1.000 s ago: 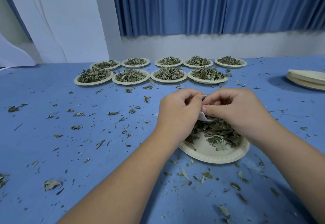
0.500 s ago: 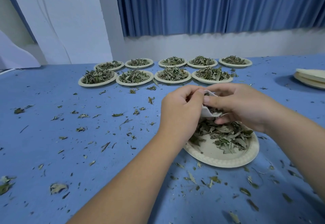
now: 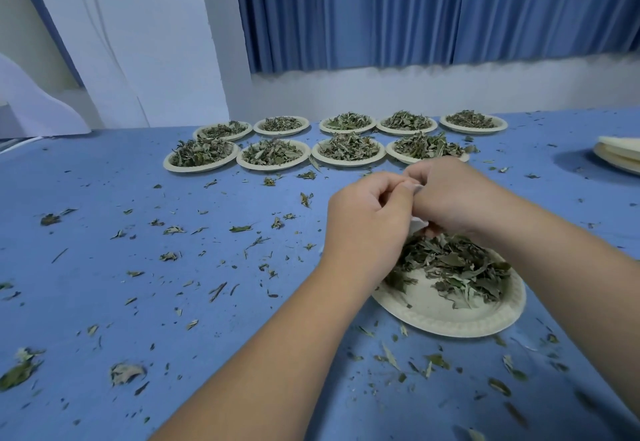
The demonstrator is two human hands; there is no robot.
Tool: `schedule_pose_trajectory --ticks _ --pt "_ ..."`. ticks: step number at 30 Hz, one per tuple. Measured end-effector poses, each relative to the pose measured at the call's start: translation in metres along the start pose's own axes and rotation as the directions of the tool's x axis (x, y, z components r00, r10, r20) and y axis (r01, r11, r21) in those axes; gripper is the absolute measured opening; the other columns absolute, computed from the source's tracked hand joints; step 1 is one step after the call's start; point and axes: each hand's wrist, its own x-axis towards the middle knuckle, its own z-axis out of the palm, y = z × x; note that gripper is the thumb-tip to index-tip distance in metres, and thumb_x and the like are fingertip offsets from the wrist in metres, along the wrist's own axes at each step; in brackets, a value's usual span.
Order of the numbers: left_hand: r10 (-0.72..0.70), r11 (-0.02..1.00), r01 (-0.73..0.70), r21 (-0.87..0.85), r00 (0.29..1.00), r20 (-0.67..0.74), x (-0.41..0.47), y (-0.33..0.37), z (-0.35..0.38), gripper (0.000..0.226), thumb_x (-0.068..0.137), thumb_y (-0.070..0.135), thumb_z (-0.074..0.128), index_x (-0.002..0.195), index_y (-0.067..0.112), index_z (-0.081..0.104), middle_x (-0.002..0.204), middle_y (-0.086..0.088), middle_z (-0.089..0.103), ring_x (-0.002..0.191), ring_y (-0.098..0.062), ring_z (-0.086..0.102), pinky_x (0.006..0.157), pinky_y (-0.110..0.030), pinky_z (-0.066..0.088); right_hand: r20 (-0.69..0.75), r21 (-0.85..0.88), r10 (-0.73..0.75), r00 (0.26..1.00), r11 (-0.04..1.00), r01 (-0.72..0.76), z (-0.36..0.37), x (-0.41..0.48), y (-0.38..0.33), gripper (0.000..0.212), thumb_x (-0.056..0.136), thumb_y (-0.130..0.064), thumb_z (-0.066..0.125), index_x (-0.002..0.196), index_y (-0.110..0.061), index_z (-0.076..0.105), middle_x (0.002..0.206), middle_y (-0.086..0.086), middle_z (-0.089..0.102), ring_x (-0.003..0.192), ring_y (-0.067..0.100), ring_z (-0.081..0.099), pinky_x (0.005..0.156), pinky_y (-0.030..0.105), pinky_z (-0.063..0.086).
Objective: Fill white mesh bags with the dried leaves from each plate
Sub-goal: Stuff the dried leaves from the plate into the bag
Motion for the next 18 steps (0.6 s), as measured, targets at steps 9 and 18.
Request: schedule_pose_trajectory --ticks 9,18 --pt "0.016 0.993 -0.007 0.12 0.997 -0.07 0.005 -0.004 -0.005 0.02 0.093 0.02 0.058 0.085 0.022 0.076 0.064 0.006 0.065 0.051 0.002 0.052 0.045 -0.01 0.037 0.158 0.277 -0.02 0.987 0.96 -0.025 -0.02 -0.011 0.004 0.013 0.081 -0.012 0.074 0.093 -0.009 0.068 0.066 0.002 0.065 0.056 0.014 0.058 0.051 0.022 0.05" --pt "0.03 0.988 -0.018 0.155 0.997 -0.078 0.005 -0.005 -0.004 0.019 0.093 0.022 0.06 0.08 0.028 0.072 0.052 0.017 0.054 0.044 0.0 0.043 0.043 -0.009 0.032 0.062 0.532 -0.001 0.998 0.846 -0.032 -0.031 -0.029 0.03 0.023 0.071 0.009 0.07 0.09 -0.003 0.067 0.069 0.007 0.067 0.054 0.014 0.063 0.055 0.018 0.054"
